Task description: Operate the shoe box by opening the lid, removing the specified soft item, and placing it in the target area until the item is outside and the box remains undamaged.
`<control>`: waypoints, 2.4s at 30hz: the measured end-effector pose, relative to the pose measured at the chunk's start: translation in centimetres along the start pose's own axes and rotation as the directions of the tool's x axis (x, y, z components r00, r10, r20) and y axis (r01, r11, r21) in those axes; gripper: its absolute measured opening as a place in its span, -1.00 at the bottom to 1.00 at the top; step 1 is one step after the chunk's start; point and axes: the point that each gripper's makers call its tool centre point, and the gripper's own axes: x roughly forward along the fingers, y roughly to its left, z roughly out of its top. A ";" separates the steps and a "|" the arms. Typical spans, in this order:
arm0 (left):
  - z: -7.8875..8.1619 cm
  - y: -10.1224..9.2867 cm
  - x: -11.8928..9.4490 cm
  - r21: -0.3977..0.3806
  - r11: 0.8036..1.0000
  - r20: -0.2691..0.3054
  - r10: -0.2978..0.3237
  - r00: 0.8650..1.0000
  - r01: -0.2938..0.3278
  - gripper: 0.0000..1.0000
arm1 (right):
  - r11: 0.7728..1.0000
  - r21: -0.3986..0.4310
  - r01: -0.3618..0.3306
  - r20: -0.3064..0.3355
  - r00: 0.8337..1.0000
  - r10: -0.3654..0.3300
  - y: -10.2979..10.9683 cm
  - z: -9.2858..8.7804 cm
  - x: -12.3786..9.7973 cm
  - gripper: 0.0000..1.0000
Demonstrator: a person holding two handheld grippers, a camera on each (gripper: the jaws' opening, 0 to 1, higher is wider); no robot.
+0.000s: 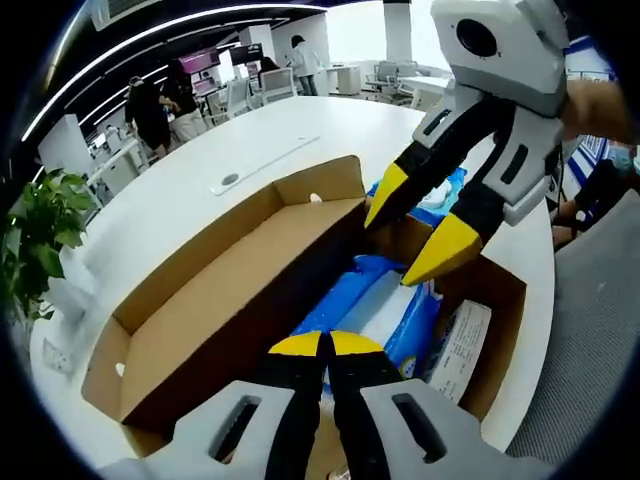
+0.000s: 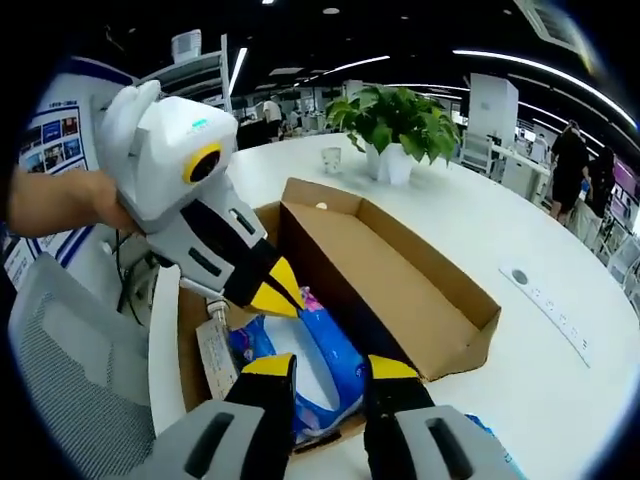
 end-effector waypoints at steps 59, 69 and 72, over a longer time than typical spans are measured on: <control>6.4 -0.6 -6.8 0.033 0.997 0.132 0.058 0.990 -0.063 -1.00 | 0.989 -0.108 0.102 0.073 0.993 -0.094 -0.2 4.6 -4.6 -1.00; 8.4 -1.3 -7.2 0.052 0.997 0.152 0.045 0.987 -0.053 -1.00 | 0.987 -0.107 0.119 0.082 0.990 -0.110 -0.9 5.2 -6.5 -1.00; 8.9 -1.6 -7.1 0.055 0.997 0.157 0.037 0.987 -0.047 -1.00 | 0.986 -0.104 0.129 0.084 0.989 -0.120 -1.2 5.0 -7.2 -1.00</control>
